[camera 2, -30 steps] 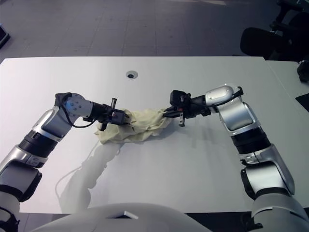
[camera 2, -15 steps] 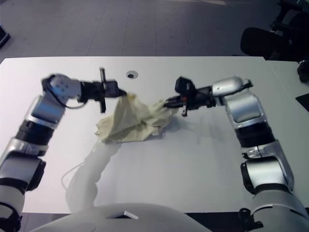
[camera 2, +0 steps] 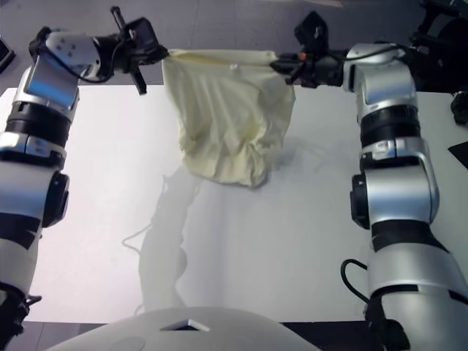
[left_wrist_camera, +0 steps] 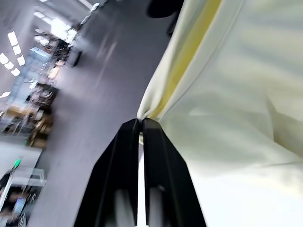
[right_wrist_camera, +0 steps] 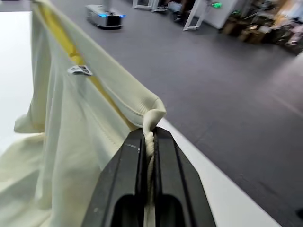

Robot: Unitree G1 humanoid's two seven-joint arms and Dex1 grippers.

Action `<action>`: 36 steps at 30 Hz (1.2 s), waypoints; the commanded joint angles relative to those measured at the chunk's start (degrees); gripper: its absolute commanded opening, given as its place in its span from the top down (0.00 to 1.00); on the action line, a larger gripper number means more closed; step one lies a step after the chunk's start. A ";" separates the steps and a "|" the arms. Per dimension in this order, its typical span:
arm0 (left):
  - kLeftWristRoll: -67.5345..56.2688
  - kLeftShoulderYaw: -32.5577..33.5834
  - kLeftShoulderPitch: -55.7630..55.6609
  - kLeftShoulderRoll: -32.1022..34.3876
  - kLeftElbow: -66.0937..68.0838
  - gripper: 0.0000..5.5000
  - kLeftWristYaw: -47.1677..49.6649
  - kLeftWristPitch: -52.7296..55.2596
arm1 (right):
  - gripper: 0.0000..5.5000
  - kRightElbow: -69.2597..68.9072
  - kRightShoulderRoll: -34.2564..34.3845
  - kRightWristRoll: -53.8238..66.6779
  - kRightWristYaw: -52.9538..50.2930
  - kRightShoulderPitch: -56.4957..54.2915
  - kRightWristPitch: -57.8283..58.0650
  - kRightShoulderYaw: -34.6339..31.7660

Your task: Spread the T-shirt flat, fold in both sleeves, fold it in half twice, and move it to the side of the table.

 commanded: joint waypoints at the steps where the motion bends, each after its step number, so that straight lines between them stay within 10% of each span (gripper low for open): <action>1: 5.81 -1.39 -9.61 -1.42 10.84 1.00 17.07 0.48 | 0.99 10.33 1.60 -6.09 -17.97 -9.01 -8.87 -0.44; 12: 12.74 -4.13 -12.64 -1.00 14.60 1.00 33.30 -3.78 | 0.99 14.13 0.64 -18.62 -35.65 -8.70 -25.40 3.14; 17: 12.13 -6.51 3.68 1.71 3.82 1.00 19.68 -8.82 | 0.99 9.67 0.91 -14.99 -14.11 2.79 -28.07 2.12; 25: -0.08 -3.40 37.23 15.23 -50.75 1.00 -12.16 7.54 | 0.99 -26.67 -8.76 -4.79 23.24 25.99 -9.56 4.08; 36: -2.86 -7.97 58.69 23.07 -82.81 1.00 -25.98 18.99 | 0.99 -61.04 -13.28 -0.80 28.36 50.53 10.42 6.88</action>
